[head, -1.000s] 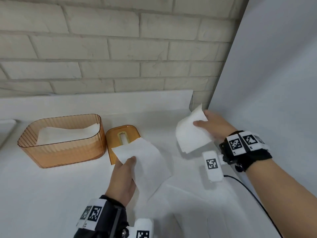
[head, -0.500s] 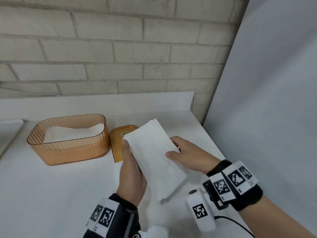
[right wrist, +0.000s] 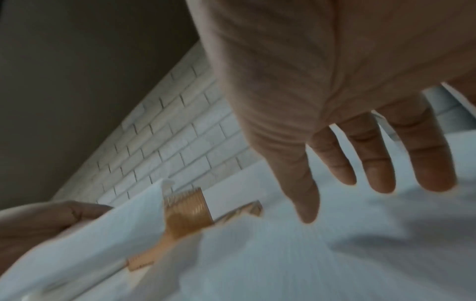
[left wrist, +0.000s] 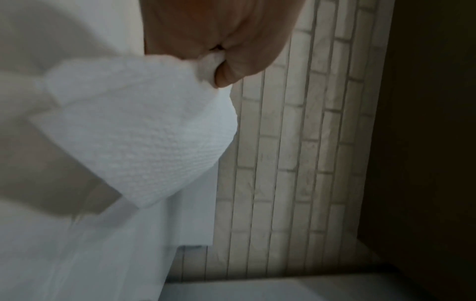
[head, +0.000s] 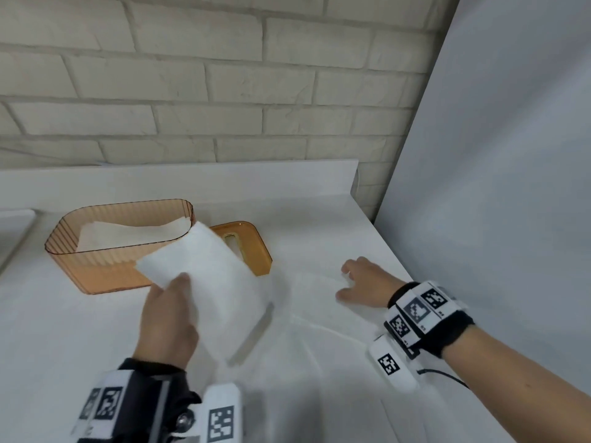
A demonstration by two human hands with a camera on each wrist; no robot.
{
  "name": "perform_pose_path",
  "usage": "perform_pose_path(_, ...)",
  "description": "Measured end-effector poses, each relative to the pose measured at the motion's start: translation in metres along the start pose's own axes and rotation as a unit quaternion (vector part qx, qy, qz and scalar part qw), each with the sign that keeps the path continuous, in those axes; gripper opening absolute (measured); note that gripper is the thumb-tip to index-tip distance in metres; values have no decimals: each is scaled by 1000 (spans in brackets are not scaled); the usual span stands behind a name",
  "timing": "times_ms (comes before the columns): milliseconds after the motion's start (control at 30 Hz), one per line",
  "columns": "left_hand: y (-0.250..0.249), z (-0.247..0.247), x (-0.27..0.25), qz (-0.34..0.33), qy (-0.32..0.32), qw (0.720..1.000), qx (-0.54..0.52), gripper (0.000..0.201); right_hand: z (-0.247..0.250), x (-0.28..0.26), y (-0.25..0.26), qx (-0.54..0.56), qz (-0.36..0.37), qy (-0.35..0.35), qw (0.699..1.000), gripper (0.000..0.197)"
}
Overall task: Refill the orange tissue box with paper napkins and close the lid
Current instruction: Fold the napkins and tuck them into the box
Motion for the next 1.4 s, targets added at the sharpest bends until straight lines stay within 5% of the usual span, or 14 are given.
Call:
perform_pose_path(200,-1,29,-10,9,-19,999,-24,28,-17,5,6,4,-11,-20,1000,42)
perform_pose_path(300,3,31,-15,14,-22,999,-22,27,-14,6,7,36,10,-55,998,9)
perform_pose_path(400,4,33,-14,12,-24,999,-25,28,-4,4,1,75,28,-99,992,32)
perform_pose_path(633,6,31,-13,8,-16,999,-30,26,37,1,-20,115,34,-171,978,14)
perform_pose_path(733,15,27,-11,23,-4,999,-42,26,50,-1,-24,181,55,-151,970,14)
perform_pose_path(800,22,21,-10,38,2,998,-57,31,53,-10,-20,300,87,-129,941,12)
perform_pose_path(900,34,3,-13,73,17,994,-83,31,53,-26,1,544,129,-71,826,16)
perform_pose_path(967,40,-13,-18,99,30,988,-114,30,44,-34,16,598,131,-53,789,15)
perform_pose_path(1200,41,-41,-31,81,92,975,-187,42,6,-47,45,421,110,-128,891,14)
perform_pose_path(1400,42,-42,-34,37,98,987,-124,38,-2,-59,46,365,132,-165,907,15)
Point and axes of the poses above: each hand's wrist, its own x-axis towards the middle knuckle, its own z-axis out of the back of the hand, y = z × x, the point moved 1 cm from there along x, towards the middle knuckle, and after that the axes turned 14 degrees about -x, right-handed, at the moved point
